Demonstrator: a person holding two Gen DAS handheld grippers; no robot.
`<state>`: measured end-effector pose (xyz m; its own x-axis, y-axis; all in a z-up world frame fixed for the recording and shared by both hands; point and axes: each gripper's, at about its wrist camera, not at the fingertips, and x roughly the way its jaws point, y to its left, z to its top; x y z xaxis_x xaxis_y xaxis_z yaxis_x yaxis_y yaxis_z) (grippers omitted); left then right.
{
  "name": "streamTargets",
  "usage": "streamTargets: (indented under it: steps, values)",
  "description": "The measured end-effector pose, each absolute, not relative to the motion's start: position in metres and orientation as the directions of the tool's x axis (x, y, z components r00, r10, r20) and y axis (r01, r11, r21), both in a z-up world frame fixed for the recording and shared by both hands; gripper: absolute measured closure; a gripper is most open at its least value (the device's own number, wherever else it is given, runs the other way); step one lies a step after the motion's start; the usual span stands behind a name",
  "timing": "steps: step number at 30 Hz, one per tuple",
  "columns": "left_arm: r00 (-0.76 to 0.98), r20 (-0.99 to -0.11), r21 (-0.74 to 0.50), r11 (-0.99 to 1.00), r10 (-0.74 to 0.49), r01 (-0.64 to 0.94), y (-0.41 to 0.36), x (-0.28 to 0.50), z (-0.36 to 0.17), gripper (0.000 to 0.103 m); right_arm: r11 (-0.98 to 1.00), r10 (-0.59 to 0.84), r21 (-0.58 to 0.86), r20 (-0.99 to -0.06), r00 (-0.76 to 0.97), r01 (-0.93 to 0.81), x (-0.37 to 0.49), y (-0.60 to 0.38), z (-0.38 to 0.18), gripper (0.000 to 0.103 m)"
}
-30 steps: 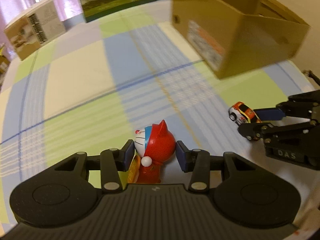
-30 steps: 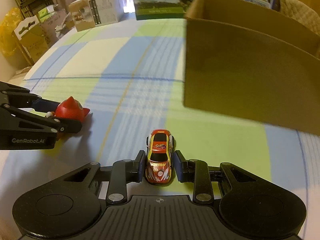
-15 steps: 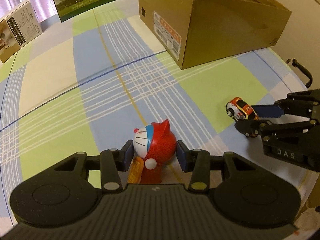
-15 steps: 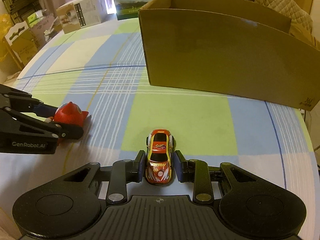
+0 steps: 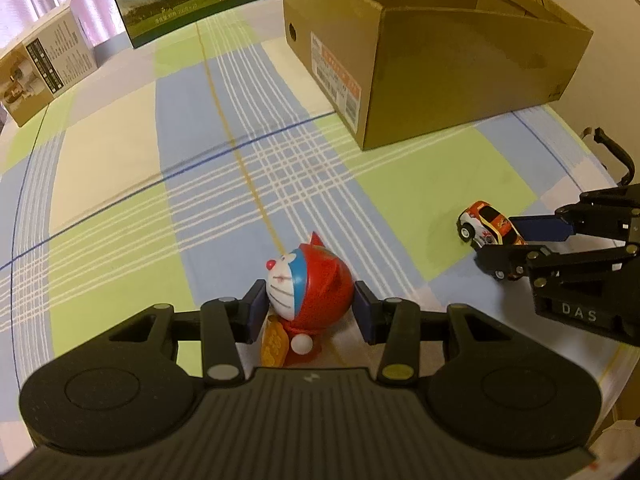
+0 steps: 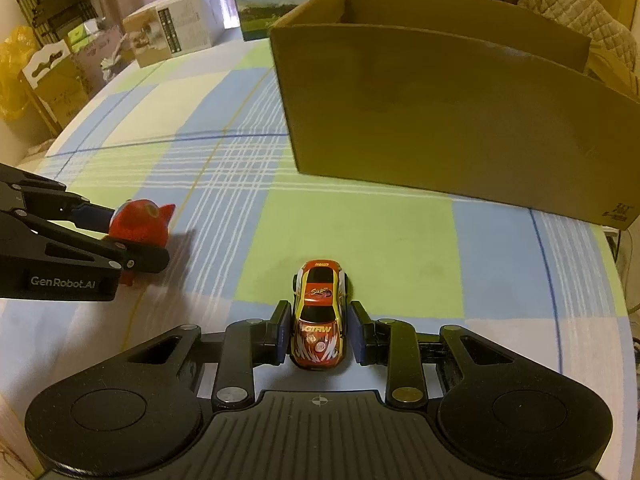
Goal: Organize objects
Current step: 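Carry the Doraemon figure with the left tool into the box while the right tool carries the car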
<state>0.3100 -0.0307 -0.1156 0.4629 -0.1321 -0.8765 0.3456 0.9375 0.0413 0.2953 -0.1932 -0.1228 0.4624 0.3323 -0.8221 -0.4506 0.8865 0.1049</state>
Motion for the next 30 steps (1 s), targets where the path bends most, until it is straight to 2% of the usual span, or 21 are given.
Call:
streamTargets:
  steps: [16, 30]
  values:
    - [0.540, -0.828, 0.032, 0.948, -0.153, 0.318, -0.050, 0.313, -0.084, 0.063, 0.896, 0.368, 0.144, -0.771, 0.520, -0.420, 0.303, -0.228, -0.089, 0.076]
    - [0.641, -0.742, 0.011, 0.953, -0.196, 0.304, -0.072, 0.318, -0.027, 0.063, 0.886, 0.412, 0.163, -0.704, 0.579, -0.433, 0.318, -0.258, -0.045, 0.076]
